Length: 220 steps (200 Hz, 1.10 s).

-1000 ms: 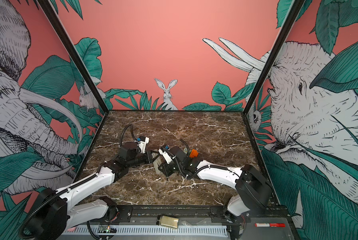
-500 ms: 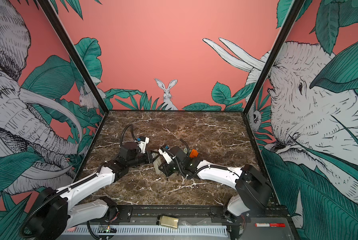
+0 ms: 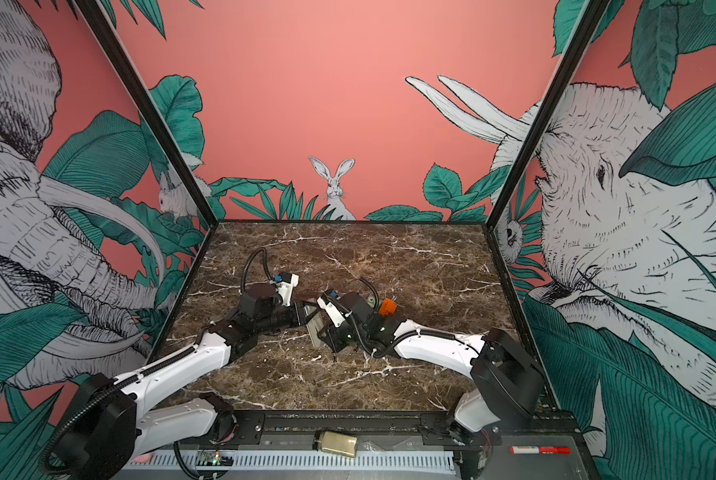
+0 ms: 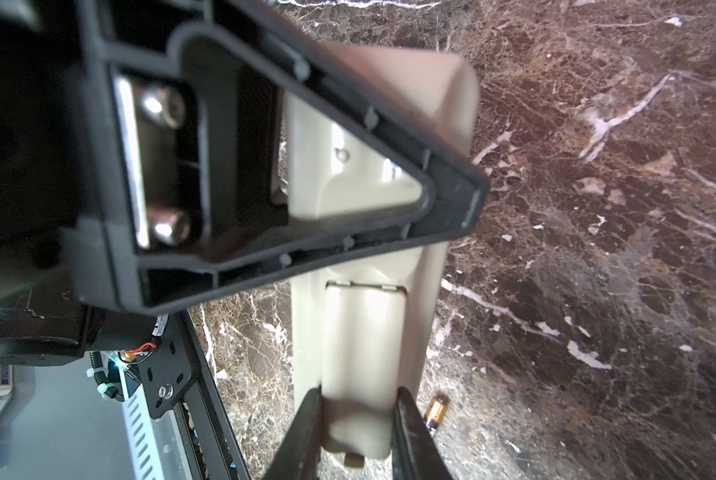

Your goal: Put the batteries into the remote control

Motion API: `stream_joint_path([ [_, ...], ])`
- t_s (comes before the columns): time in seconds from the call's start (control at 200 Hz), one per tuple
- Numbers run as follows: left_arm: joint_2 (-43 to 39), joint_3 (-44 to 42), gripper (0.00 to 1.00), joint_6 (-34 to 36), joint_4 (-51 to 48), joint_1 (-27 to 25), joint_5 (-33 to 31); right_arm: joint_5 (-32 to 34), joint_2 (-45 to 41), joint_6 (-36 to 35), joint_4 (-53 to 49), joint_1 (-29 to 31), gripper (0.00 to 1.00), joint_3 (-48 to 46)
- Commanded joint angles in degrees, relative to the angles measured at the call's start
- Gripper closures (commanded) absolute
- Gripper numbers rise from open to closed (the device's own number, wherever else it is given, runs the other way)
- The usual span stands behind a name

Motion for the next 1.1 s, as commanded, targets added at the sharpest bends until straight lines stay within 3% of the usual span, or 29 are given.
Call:
stream_joint_path([
  [0.0,0.2,2.2,1.00,0.3,1.5,0.0,0.1,-1.4,-0.7,-1.2,2.4,0.3,0.77,0.3],
  [0.87,1.4,3.9,1.00,3.1,-0.6,1.2,-2.1,1.4,-3.4,-2.6,1.0,0.3,0.81,-2.3],
  [1.095,0.6,2.7,1.00,4.5,-0.5,2.0,-2.1,5.6,-8.0,-3.0,-5.7,0.4,0.81,-3.6],
])
